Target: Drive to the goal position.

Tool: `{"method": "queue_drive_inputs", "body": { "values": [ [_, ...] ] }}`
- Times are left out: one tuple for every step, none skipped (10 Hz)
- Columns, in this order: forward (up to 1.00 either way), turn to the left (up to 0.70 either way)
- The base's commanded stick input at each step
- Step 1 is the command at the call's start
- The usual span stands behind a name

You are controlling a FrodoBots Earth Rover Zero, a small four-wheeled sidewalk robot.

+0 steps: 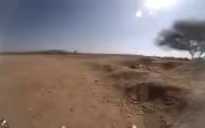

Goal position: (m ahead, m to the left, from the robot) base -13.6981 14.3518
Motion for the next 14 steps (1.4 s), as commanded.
{"method": "queue_drive_inputs", "body": {
  "values": [
    [0.0, 0.45],
    [0.0, 0.45],
    [0.0, 0.45],
    [0.0, 0.45],
    [0.0, 0.45],
    [0.0, 0.45],
    [0.0, 0.45],
    [0.0, 0.45],
    [0.0, 0.45],
    [0.0, 0.45],
    [0.0, 0.45],
    [0.0, 0.45],
    [0.0, 0.45],
    [0.0, 0.45]
  ]
}}
